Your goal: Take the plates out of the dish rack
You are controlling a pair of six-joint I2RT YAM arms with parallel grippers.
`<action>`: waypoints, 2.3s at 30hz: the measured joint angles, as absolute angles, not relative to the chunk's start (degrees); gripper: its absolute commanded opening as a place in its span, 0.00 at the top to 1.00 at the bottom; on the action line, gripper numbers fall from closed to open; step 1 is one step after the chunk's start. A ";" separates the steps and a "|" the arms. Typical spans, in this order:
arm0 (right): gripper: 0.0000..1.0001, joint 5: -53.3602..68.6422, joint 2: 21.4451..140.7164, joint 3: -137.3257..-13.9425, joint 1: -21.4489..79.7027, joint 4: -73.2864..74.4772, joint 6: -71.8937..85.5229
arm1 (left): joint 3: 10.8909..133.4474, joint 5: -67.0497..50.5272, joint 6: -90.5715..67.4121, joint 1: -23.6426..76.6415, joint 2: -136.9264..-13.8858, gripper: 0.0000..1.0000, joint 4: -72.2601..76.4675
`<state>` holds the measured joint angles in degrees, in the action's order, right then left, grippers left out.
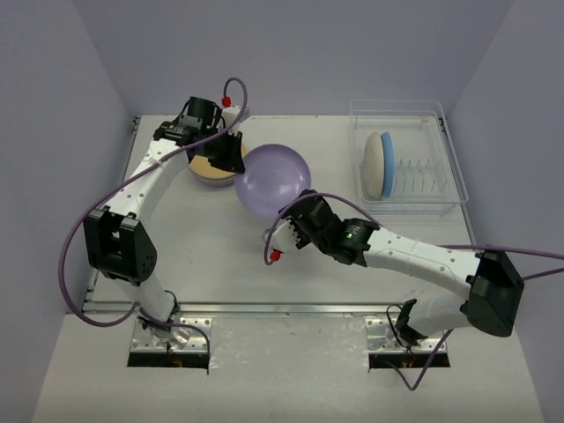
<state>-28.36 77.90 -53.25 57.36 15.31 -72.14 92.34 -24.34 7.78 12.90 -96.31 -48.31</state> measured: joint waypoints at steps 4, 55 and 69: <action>0.16 -28.18 76.56 -53.20 51.51 14.34 -70.02 | 97.91 -26.81 6.16 6.41 -101.09 1.00 -49.69; 0.57 40.22 108.17 -107.59 -16.28 60.89 -7.80 | 99.86 -30.63 1.86 -9.55 -99.56 0.22 -47.82; 0.63 44.46 115.56 -110.62 -15.38 61.83 -7.38 | 90.59 -29.56 3.20 -4.93 -92.88 0.22 -46.09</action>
